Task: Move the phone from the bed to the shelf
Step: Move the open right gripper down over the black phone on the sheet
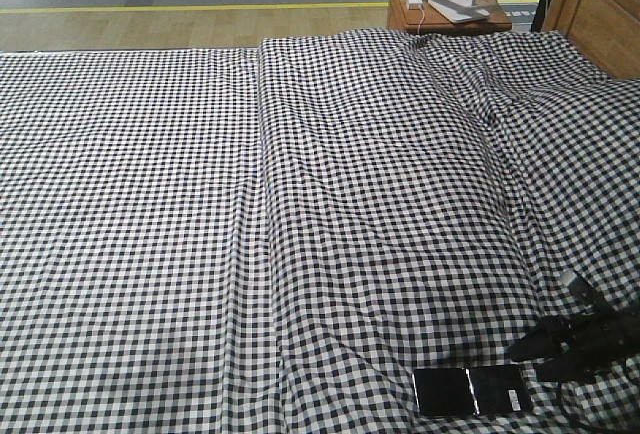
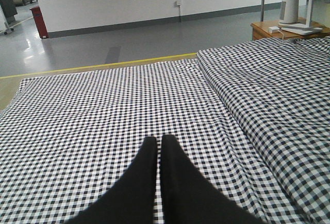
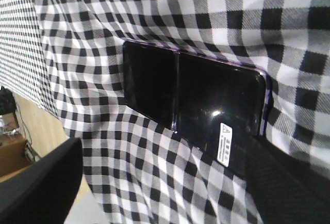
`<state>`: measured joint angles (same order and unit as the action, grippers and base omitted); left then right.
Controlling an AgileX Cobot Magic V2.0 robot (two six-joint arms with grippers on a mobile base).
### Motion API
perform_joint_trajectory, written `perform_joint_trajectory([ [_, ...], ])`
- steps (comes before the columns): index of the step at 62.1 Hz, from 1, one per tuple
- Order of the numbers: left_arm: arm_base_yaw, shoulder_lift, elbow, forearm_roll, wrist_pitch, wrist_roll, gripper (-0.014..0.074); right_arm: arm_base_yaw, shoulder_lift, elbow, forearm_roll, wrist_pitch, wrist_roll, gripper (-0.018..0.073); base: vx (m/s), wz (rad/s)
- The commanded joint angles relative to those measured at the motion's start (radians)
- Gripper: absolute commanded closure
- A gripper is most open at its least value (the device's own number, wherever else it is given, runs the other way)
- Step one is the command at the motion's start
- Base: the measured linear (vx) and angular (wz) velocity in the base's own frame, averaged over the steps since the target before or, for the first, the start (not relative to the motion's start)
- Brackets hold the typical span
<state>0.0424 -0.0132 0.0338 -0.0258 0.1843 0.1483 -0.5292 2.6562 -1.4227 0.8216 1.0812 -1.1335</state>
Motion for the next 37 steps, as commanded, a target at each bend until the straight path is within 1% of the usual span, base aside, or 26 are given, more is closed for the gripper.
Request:
perform_joint_trajectory([
  [1,-0.004,-0.013,-0.021,-0.009,-0.072,-0.006,0.0595,0.001,-0.031,-0.036,0.033,0.052,-0.016,-0.0035,0.00,0.00],
  [26,-0.004,-0.013,-0.021,-0.009,-0.072,-0.006,0.0595,0.001,0.037,-0.109,0.065,0.061,-0.020,-0.0035,0.00,0.00],
  [37,-0.004,-0.013,-0.021,-0.009,-0.072,-0.006,0.0595,0.001,0.073,-0.110,0.085,0.058,-0.026,-0.0035,0.00,0.00],
])
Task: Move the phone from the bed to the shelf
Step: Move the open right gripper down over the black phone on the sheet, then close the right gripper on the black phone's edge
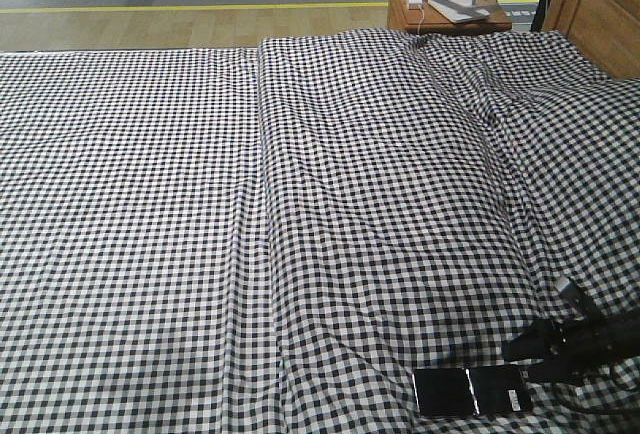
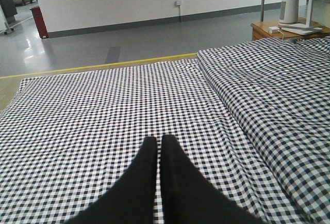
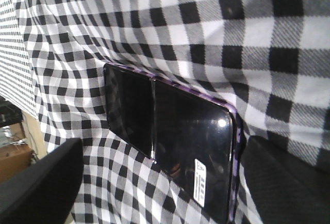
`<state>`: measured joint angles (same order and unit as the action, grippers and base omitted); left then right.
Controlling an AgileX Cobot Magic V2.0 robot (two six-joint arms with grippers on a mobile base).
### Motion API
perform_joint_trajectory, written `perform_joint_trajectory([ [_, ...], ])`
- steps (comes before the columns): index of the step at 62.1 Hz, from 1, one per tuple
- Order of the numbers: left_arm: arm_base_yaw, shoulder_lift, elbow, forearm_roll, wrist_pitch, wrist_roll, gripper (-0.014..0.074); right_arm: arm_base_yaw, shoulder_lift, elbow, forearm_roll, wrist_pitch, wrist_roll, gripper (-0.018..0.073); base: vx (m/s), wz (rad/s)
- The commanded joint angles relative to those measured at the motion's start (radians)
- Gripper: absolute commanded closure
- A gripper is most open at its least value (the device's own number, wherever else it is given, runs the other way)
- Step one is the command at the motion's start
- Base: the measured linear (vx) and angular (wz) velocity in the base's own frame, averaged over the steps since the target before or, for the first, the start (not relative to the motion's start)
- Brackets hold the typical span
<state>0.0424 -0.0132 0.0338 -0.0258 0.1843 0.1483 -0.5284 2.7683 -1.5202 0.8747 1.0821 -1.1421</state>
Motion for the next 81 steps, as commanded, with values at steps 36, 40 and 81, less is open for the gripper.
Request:
perform_joint_trajectory([
  [36,-0.004,-0.013,-0.021,-0.009,-0.072,-0.006,0.0595,0.007,0.058,-0.011,0.183,0.142,-0.071,-0.0035,0.00,0.00],
  [40,-0.004,-0.013,-0.021,-0.009,-0.072,-0.006,0.0595,0.018,0.062,-0.011,0.159,0.141,-0.071,-0.0035,0.00,0.00],
  [81,-0.004,-0.013,-0.021,-0.009,-0.072,-0.006,0.0595,0.048,0.062,-0.011,0.128,0.176,-0.133,0.0405,0.00,0.00],
])
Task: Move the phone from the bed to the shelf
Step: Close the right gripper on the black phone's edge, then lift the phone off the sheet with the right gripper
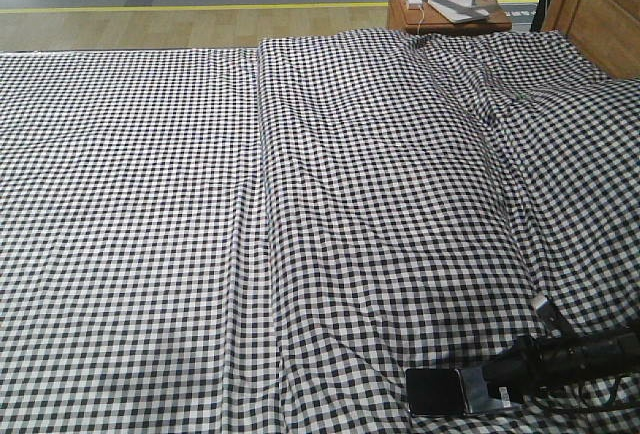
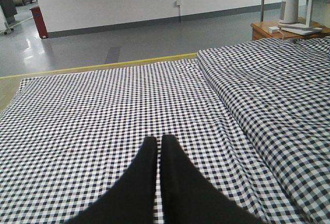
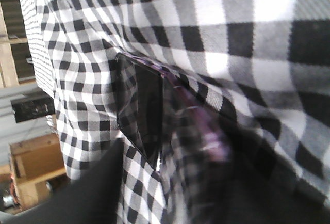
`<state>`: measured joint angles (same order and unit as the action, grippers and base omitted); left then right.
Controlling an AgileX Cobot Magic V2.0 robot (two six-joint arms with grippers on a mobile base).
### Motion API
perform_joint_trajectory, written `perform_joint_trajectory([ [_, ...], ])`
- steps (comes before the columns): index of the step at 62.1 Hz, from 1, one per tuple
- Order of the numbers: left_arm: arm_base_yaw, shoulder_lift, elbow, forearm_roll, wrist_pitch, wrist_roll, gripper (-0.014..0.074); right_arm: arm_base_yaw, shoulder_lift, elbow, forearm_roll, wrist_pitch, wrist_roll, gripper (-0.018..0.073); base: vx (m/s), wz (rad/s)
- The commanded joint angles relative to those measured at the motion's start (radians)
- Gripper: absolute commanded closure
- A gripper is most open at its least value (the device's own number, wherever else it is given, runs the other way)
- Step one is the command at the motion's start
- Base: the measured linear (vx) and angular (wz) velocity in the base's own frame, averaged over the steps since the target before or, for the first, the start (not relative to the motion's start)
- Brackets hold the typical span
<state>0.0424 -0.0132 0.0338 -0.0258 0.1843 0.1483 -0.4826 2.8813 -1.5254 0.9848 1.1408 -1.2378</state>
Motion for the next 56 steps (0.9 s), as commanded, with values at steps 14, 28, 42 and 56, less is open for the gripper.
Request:
perform_joint_trajectory([
  [14,-0.004,-0.013,-0.021,-0.009,-0.072,-0.006,0.0595,0.002,-0.051,-0.006,0.018,0.147,-0.057,0.0571,0.00,0.00],
  [28,-0.004,-0.013,-0.021,-0.009,-0.072,-0.006,0.0595,0.003,-0.078,0.000,0.013,0.147,-0.024,0.0568,0.00,0.00],
  [42,-0.004,-0.013,-0.021,-0.009,-0.072,-0.006,0.0595,0.003,-0.189,0.072,0.026,0.147,-0.069,0.0564,0.00,0.00],
  [56,-0.004,-0.013,-0.021,-0.009,-0.072,-0.006,0.0595,0.004,-0.354,0.190,0.087,0.147,-0.113,0.0563,0.00,0.00],
])
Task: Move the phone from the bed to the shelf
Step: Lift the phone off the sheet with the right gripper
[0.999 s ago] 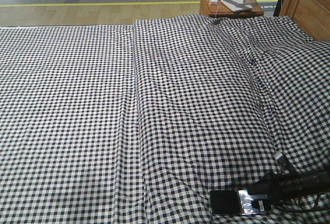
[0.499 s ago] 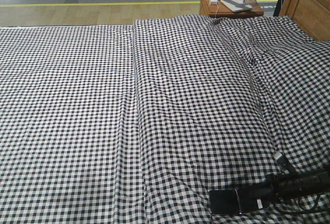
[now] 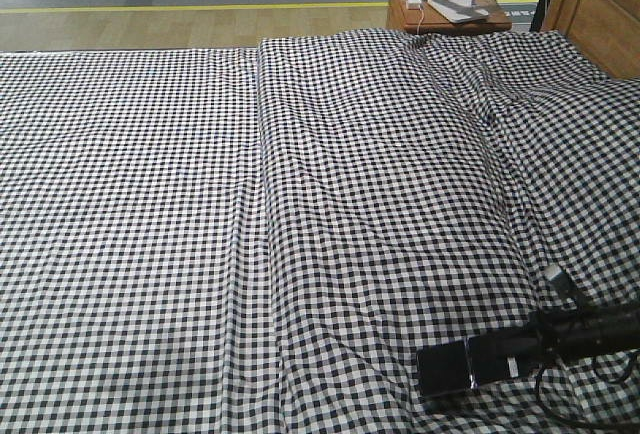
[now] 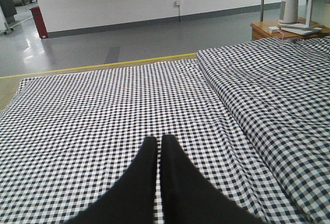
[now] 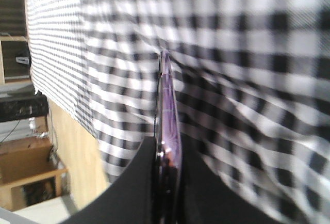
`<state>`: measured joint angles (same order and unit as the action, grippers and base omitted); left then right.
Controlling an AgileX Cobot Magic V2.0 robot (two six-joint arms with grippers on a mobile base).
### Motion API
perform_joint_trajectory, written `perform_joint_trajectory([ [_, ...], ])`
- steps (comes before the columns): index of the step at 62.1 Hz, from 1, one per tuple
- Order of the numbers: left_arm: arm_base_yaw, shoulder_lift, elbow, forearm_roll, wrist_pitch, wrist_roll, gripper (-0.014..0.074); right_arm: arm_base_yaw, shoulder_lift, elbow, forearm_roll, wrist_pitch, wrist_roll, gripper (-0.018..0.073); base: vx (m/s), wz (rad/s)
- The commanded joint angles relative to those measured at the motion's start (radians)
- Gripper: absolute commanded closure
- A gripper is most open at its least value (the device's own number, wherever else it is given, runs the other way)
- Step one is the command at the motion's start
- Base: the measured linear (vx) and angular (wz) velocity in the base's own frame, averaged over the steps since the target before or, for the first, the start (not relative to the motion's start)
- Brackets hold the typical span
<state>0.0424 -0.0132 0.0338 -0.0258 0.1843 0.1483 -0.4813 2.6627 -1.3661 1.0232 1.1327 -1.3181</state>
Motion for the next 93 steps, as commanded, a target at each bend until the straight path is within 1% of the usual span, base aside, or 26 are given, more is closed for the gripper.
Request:
perform_joint_trajectory([
  [1,-0.004,-0.013,-0.021,-0.009,-0.072,-0.006,0.0595,0.003,-0.153,0.037,0.049,0.155,-0.033,0.0563,0.00,0.00],
  [14,-0.004,-0.013,-0.021,-0.009,-0.072,-0.006,0.0595,0.003,-0.357,0.094,0.031,0.155,-0.006,0.0562,0.00,0.00],
  [20,-0.004,-0.013,-0.021,-0.009,-0.072,-0.006,0.0595,0.003,-0.472,0.114,0.030,0.155,0.036,0.0562,0.00,0.00],
  [32,-0.004,-0.013,-0.021,-0.009,-0.072,-0.006,0.0595,0.003,-0.704,0.144,0.032,0.155,0.066,0.0562,0.00,0.00],
  [41,-0.004,-0.013,-0.021,-0.009,-0.072,-0.006,0.0595,0.038,-0.860,0.144,0.043,0.155,0.074,0.0562,0.00,0.00],
  [51,-0.004,-0.013,-0.021,-0.009,-0.072,-0.006,0.0595,0.146,-0.961,0.144,0.083,0.155,0.099,0.0562,0.00,0.00],
  [59,-0.004,-0.013,-0.021,-0.009,-0.072,-0.006,0.0595,0.243,-1.021,0.144,0.084,0.155,0.107,0.0562,0.00,0.00],
  [75,-0.004,-0.013,-0.021,-0.009,-0.072,-0.006,0.0595,0.391,-1.160,0.148,0.084,0.155,0.165,0.0562,0.00,0.00],
  [85,-0.004,-0.013,-0.021,-0.009,-0.072,-0.006,0.0595,0.483,-1.276,0.223,0.115,0.155,0.158,0.0562,0.00,0.00],
  [93,-0.004,-0.013,-0.021,-0.009,-0.072,-0.006,0.0595,0.542,-1.357,0.283,0.156,0.155,0.158,0.0562,0.00,0.00],
])
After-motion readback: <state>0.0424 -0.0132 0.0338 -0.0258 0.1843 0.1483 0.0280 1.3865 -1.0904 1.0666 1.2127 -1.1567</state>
